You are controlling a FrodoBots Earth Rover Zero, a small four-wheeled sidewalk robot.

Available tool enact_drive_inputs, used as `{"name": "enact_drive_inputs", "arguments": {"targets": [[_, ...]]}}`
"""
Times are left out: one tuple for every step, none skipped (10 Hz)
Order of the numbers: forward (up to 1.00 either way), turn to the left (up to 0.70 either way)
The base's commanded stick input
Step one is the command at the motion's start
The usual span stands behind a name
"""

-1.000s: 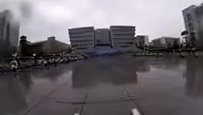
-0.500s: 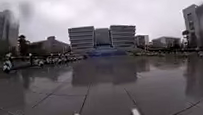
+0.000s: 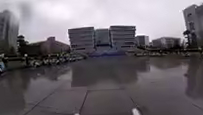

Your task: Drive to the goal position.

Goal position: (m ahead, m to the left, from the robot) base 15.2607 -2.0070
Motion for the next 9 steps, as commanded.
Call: {"name": "enact_drive_inputs", "arguments": {"targets": [[1.00,0.00],[1.00,0.00],[1.00,0.00],[1.00,0.00],[1.00,0.00],[1.00,0.00],[1.00,0.00],[1.00,-0.01],[1.00,-0.02]]}}
